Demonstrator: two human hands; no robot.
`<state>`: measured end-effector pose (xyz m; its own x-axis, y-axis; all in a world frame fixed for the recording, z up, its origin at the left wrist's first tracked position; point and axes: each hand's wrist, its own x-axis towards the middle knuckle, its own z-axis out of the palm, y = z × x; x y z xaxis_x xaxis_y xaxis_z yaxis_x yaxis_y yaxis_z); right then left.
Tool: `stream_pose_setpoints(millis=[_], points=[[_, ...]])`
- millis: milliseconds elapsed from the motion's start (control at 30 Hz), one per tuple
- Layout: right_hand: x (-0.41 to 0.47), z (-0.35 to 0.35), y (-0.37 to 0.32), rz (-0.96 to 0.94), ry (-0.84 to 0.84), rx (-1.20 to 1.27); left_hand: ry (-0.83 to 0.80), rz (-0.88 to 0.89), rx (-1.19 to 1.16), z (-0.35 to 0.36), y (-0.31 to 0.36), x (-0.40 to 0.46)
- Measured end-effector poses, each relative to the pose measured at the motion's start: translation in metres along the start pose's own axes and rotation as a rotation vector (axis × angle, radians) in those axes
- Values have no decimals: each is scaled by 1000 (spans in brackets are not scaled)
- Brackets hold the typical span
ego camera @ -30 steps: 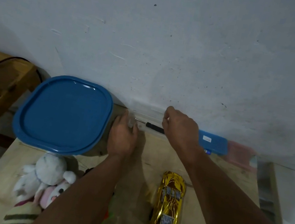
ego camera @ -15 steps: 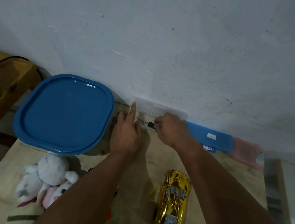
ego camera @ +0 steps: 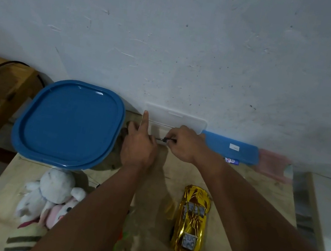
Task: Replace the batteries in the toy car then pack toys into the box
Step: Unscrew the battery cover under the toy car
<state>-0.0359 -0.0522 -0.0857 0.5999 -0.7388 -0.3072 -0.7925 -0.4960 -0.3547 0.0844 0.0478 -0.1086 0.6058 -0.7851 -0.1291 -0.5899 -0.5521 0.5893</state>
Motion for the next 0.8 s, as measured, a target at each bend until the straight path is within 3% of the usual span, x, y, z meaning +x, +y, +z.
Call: stream_pose_setpoints(millis=[100,300,533,633,800], points=[[-5,-1,1,2,23,89,-8,5,16,-1,0,0],[-42,-22,9,1,265,174,-60,19,81,-20,12,-11],[-126,-39,34,210,356,147,-80,81,128,-54,48,-56],[-165,-30,50,357,301,117,-215,136,170,-47,65,-91],[-202,0,71,480,259,133,-576,59,252,-9,76,-147]])
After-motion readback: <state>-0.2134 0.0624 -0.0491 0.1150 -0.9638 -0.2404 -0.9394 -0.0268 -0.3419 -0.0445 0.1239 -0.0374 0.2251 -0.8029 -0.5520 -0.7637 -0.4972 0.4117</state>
